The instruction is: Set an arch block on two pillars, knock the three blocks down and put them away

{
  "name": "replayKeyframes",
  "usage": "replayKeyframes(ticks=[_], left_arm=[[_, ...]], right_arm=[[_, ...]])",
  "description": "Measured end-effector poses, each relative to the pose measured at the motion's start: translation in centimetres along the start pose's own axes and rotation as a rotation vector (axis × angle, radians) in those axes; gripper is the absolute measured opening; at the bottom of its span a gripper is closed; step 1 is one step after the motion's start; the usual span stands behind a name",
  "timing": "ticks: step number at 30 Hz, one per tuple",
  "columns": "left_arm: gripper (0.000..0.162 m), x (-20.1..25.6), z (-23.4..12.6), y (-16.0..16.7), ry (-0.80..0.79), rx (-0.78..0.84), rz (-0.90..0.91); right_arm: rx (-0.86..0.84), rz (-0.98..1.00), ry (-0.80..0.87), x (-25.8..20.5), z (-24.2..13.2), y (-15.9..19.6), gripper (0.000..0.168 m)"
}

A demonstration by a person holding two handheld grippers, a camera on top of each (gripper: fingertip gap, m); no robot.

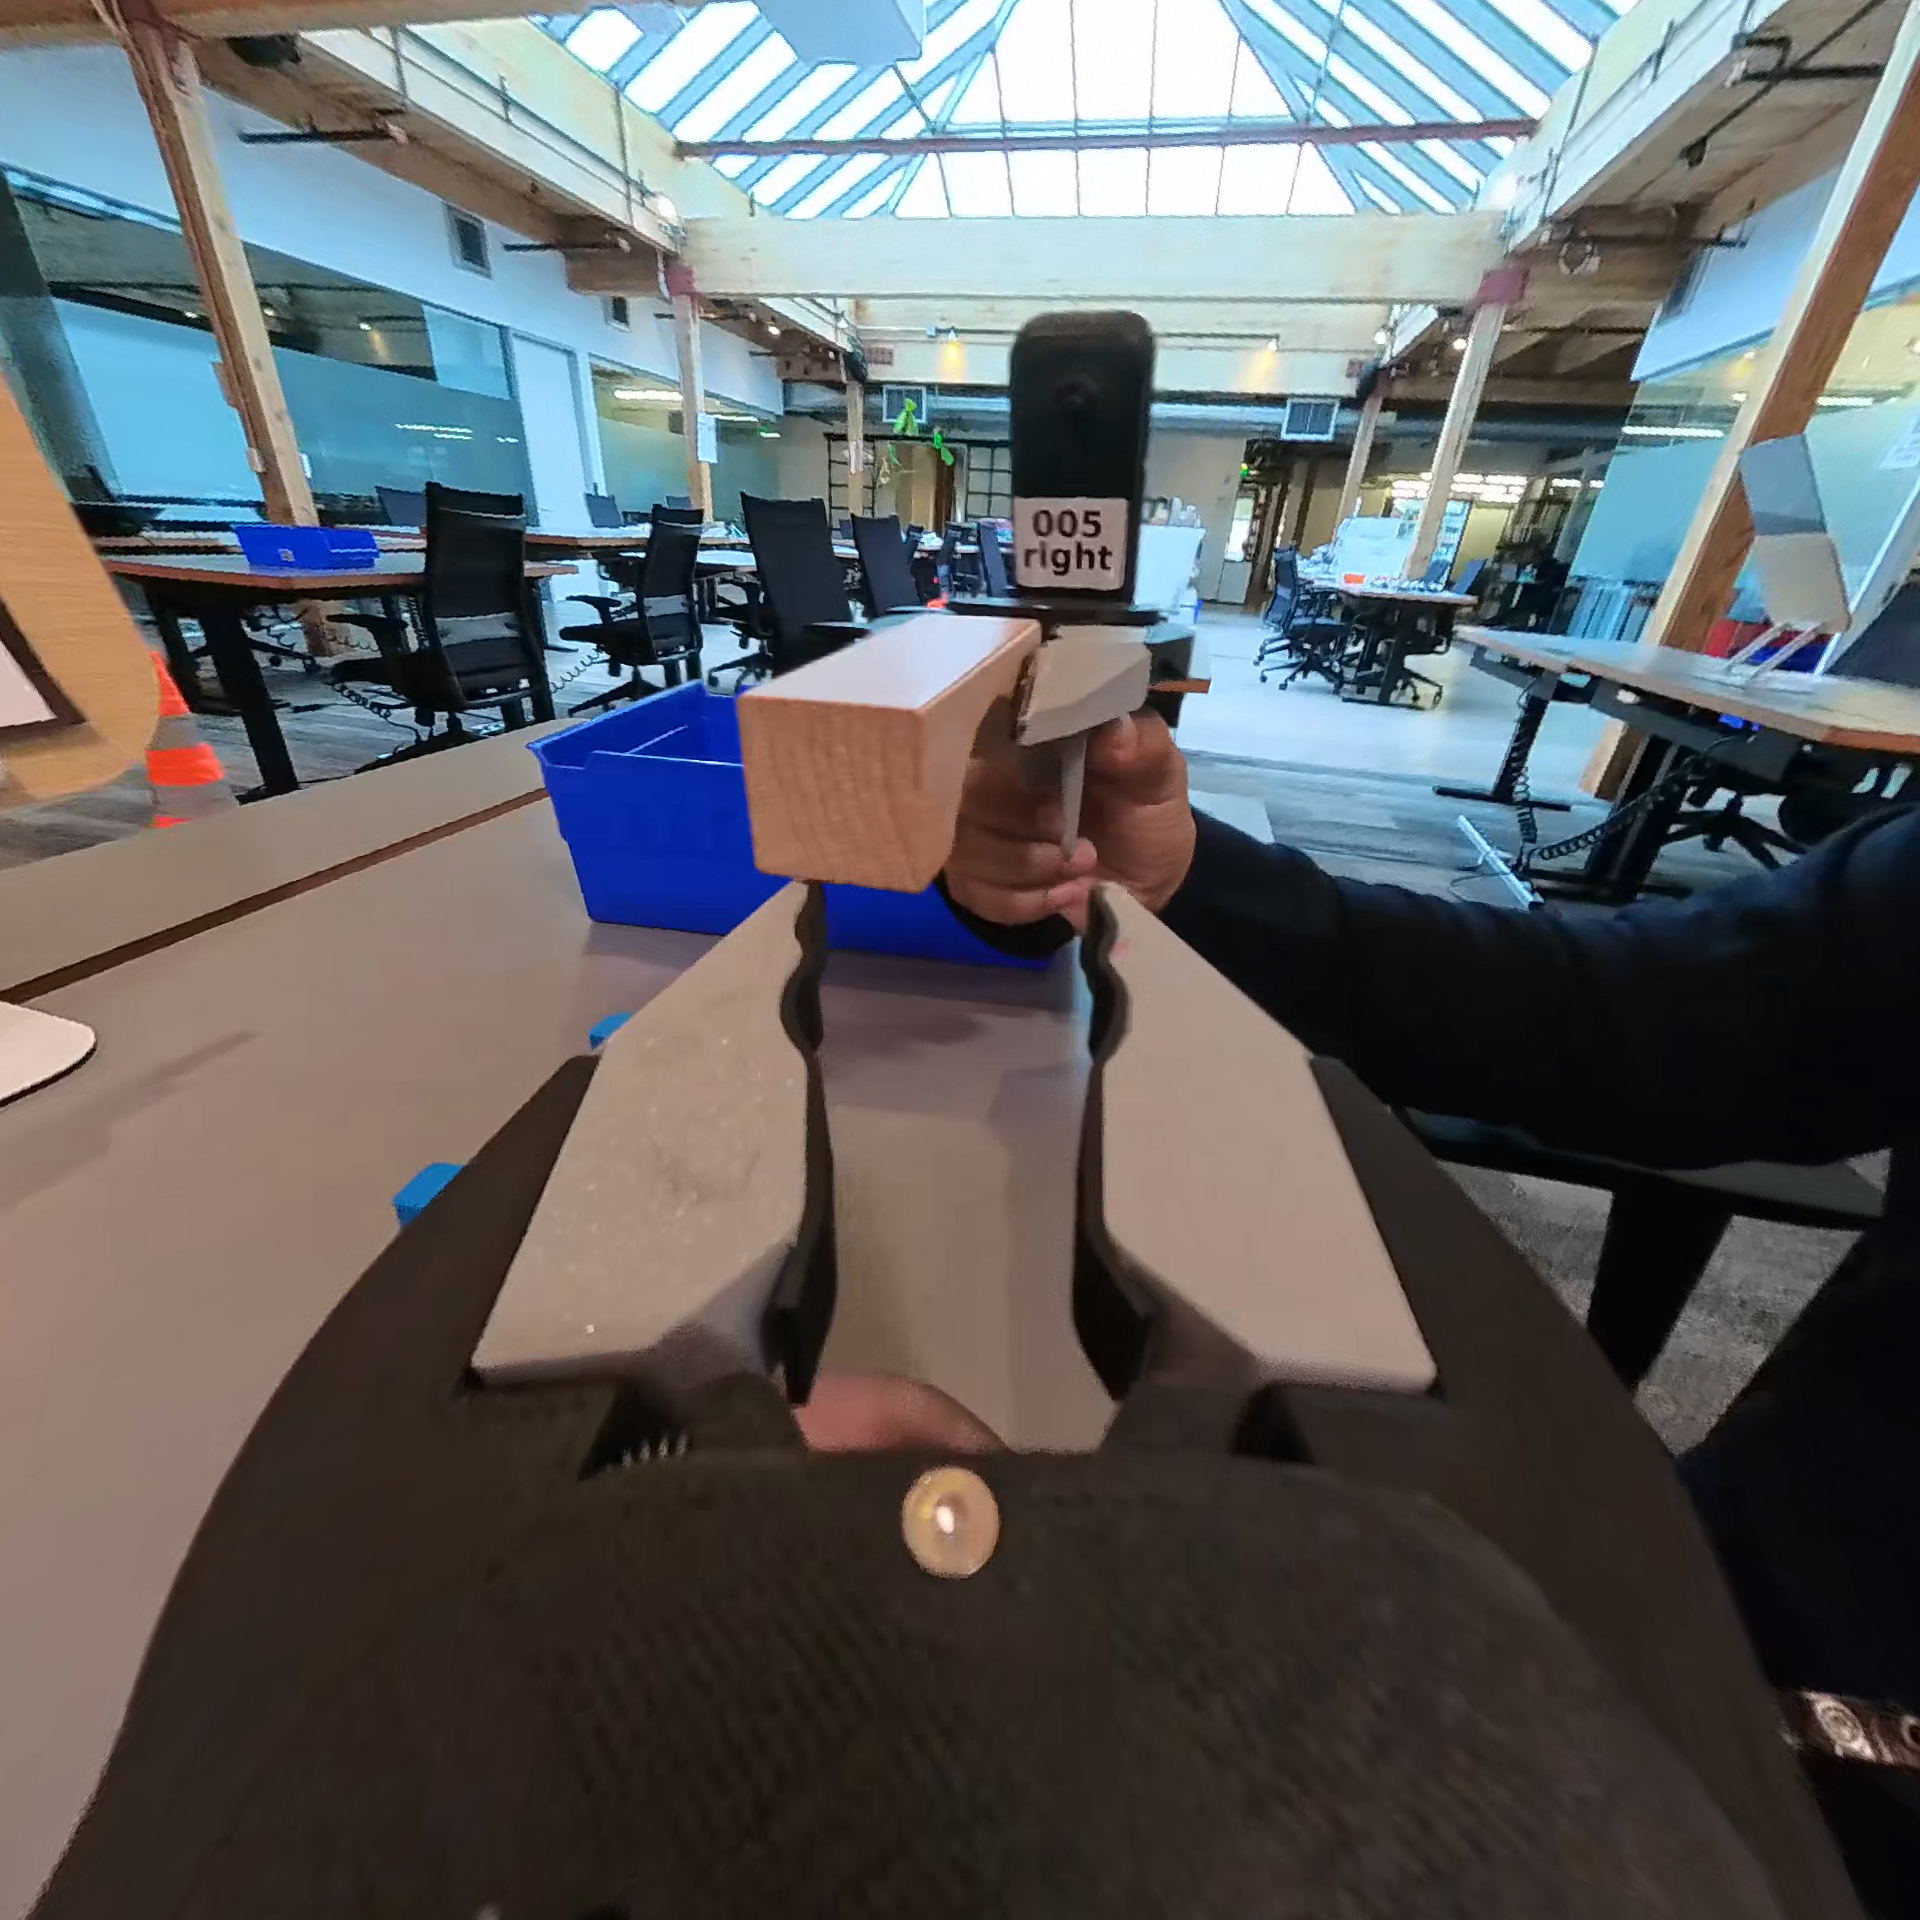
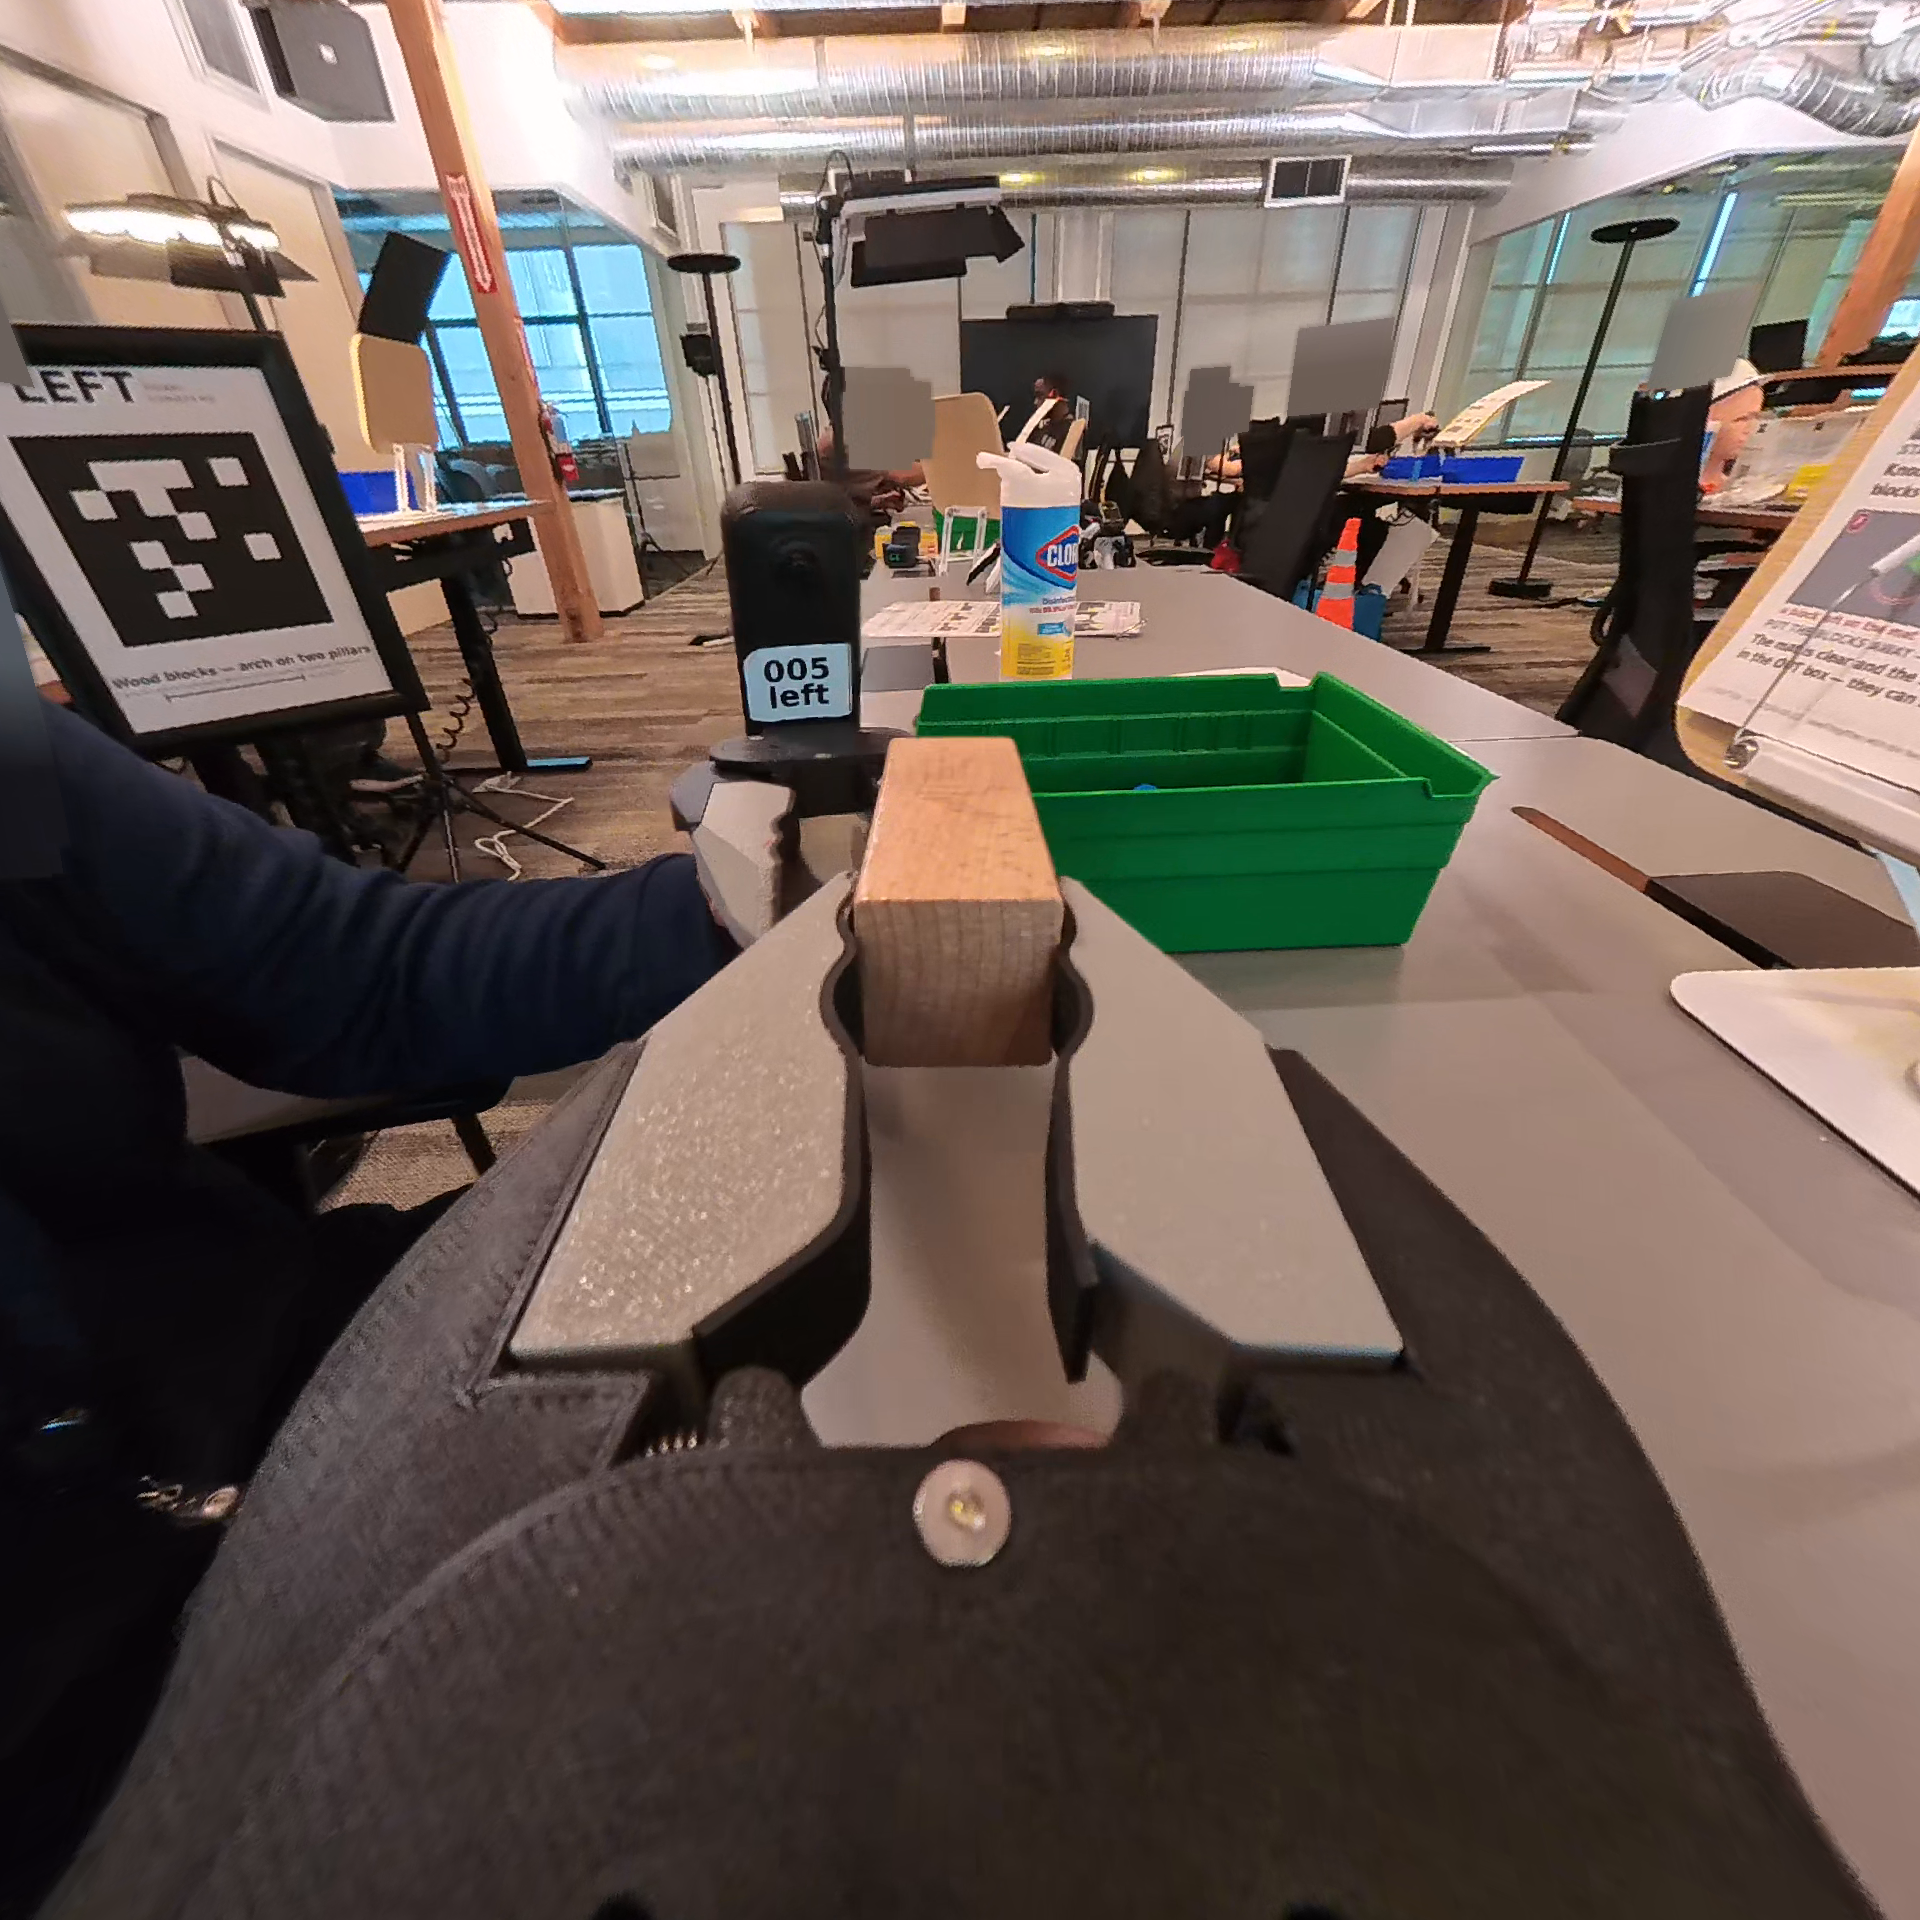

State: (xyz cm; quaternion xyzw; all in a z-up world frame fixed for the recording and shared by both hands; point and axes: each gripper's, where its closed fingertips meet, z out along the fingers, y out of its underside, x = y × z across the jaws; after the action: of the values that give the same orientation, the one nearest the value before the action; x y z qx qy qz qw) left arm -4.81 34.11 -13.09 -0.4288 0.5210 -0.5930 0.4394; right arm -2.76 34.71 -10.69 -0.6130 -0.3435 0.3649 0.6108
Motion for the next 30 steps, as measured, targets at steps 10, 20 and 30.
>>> replayKeyframes(ticks=[10,20,30], left_arm=[[0.062,0.0,0.3,0.7,-0.024,-0.038,0.033],[0.033,0.8,-0.3,-0.3,0.016,0.013,0.083],[0.032,0.7,0.3,2.0,0.001,-0.13,0.197]], right_arm=[[-0.022,-0.036,-0.035,-0.9,0.1,0.2,0.031],[-0.134,-0.047,-0.118,-2.4,0.9,2.4,0.031],[-0.211,-0.097,-0.097,-2.0,-0.2,3.7,0.032]])
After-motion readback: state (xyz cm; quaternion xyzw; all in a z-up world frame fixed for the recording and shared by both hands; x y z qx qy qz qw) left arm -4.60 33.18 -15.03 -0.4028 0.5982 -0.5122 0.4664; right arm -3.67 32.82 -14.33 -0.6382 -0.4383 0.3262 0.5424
